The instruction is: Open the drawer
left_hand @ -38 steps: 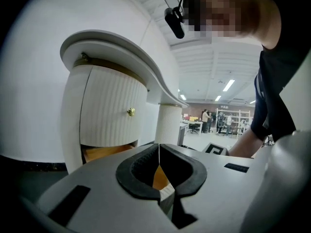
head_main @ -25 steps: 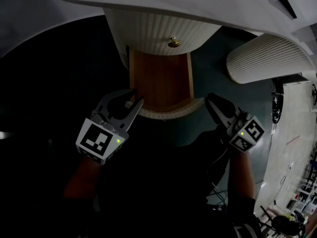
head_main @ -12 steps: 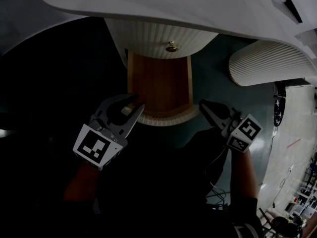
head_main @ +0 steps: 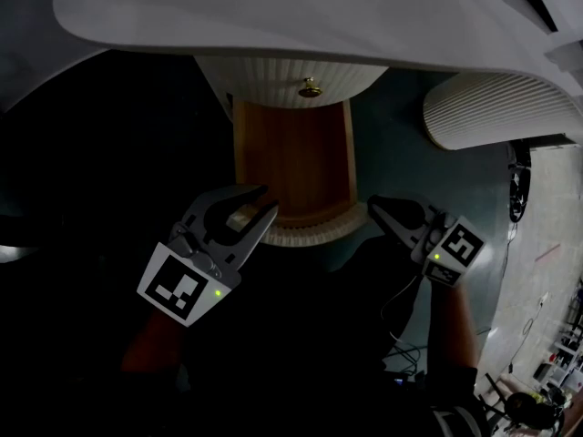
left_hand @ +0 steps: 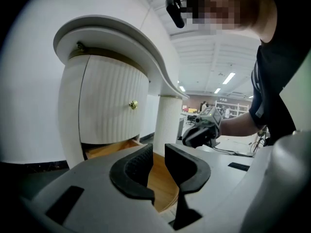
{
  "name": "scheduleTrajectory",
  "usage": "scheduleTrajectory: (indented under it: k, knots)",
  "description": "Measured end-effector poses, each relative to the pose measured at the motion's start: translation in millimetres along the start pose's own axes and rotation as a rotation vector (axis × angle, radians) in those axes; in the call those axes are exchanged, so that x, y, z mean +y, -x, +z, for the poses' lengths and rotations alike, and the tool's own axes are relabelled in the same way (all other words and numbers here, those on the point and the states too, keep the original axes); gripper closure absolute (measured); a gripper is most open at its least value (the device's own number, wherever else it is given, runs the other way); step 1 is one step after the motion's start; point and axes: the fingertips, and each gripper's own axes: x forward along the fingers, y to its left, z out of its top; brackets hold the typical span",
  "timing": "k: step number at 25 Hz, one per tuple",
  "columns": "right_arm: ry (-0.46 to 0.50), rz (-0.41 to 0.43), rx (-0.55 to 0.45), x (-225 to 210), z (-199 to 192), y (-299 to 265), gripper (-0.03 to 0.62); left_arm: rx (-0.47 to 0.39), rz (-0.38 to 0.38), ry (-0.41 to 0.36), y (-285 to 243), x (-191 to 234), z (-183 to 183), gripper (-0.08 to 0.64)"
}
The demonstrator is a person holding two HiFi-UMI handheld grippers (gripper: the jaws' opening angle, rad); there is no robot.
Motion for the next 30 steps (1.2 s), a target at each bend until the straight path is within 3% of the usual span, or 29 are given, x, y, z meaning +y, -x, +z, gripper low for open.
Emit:
scheduleTrajectory:
  k: [4, 8, 11, 15, 19, 22, 30]
  knots:
    - [-0.013, -0.007, -0.094, 26.5, 52.1, 8.8, 0.572, -0.022, -0.045, -0.009, 13.0, -21.7, 50.6, 0.480]
    - [0.016, 0.079, -0.166, 85.9, 137.5, 27.0, 0.572, 0.002, -0.089, -0.021, 48.1, -53.8, 123.6, 0.494]
    - [-0.005, 0.128, -0.188, 133.5, 217.5, 40.0, 0.572, -0.002, -0.075, -0.008, 79.3, -65.6, 192.7, 0.515]
    - [-0.052, 0.148, -0.185, 192.8, 305.6, 66.8, 0.572, -0.014, 0.001, 0.042, 126.3, -70.3, 276.9, 0.520]
    - [-0.082, 0.117, -0.189, 244.0, 382.2, 108.2, 0.572, -0.050, 0.065, 0.102, 172.3, -78.9, 359.8, 0.525]
    - [-0.099, 0.070, -0.215, 268.3, 425.9, 144.9, 0.572, -0.043, 0.064, 0.123, 189.7, -101.3, 406.5, 0.526]
    - [-0.079, -0.036, -0.384, 263.5, 490.3, 238.7, 0.574, -0.056, 0.114, 0.118, 174.6, -145.6, 485.7, 0.529]
